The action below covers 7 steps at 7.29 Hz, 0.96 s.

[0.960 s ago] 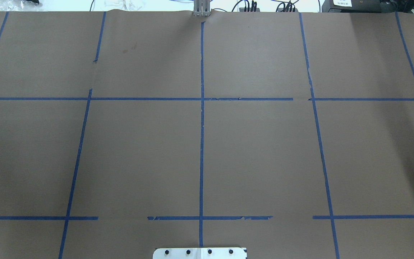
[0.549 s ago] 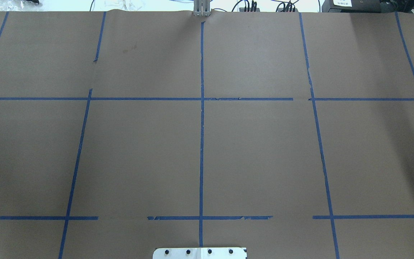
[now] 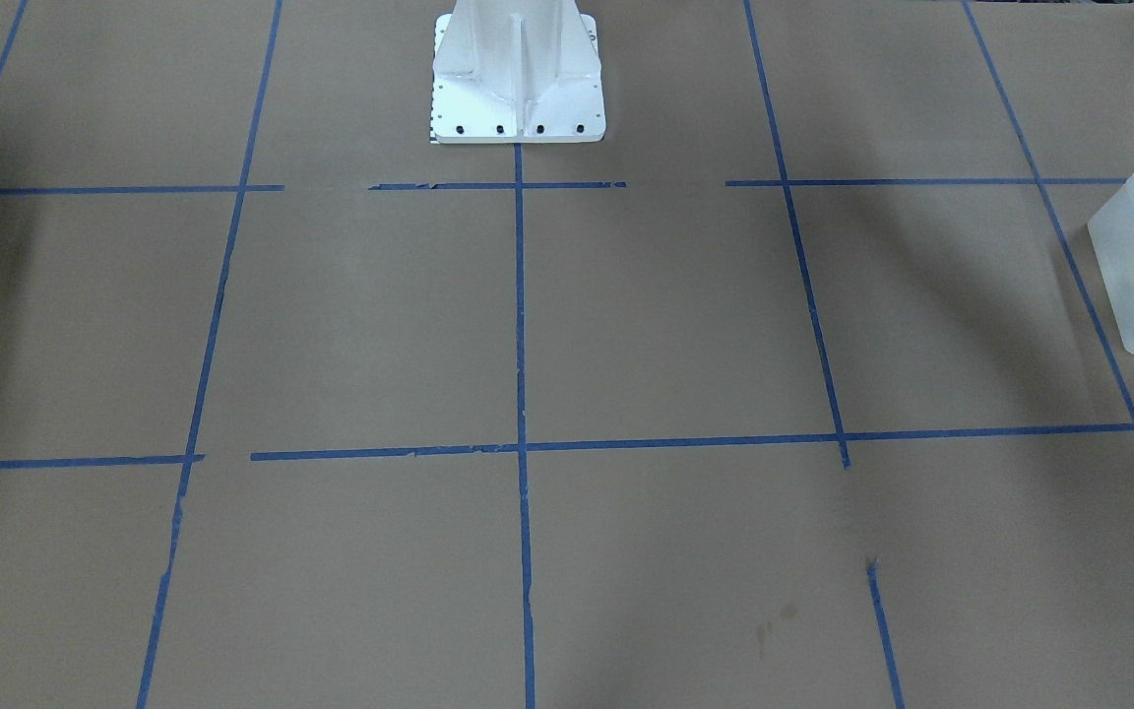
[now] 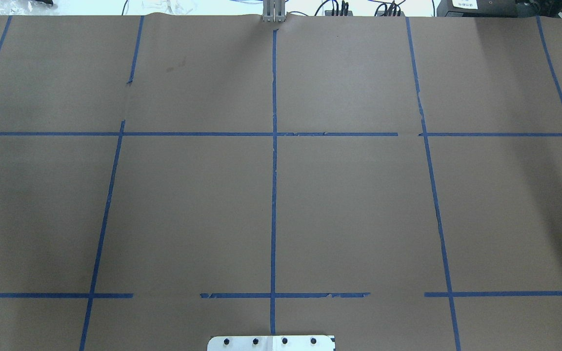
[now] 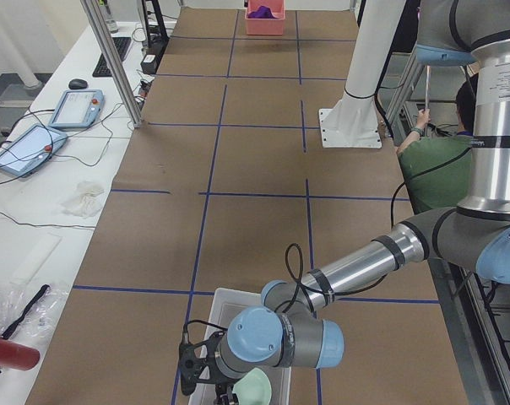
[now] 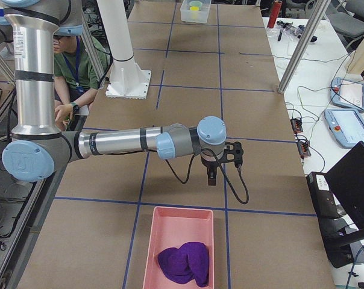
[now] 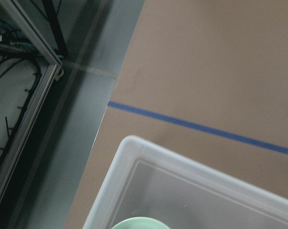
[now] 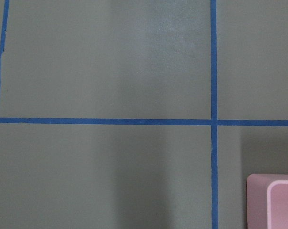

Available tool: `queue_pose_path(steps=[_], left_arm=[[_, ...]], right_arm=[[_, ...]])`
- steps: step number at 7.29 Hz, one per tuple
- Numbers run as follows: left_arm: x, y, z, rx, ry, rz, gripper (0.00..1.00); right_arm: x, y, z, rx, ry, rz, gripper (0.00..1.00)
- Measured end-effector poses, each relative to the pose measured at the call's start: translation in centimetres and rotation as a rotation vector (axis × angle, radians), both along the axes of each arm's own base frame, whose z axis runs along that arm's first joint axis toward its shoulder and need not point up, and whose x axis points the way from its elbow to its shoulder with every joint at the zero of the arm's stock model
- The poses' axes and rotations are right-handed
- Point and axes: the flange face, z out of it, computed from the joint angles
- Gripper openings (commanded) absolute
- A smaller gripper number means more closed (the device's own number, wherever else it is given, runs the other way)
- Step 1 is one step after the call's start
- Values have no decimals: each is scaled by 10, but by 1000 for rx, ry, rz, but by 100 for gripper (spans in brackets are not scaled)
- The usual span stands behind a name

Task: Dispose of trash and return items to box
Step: 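Release the bowl and raise the left gripper from the clear bin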

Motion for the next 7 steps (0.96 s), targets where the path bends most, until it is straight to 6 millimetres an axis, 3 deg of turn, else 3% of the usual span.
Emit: queue_pose_path(steps=[2,4,5,7], left_arm=[[1,-19,-73,116,33,-30,100],[22,-33,-130,221,112,4,100],[40,-42,-147,252,120,45,100],[102,-62,-180,283,111,168,100]], right_arm=[[0,2,3,-6,1,0,100],[0,3,6,-14,3,1,100],[1,4,8,-17,5,1,100],[2,6,11,-22,12,3,100]])
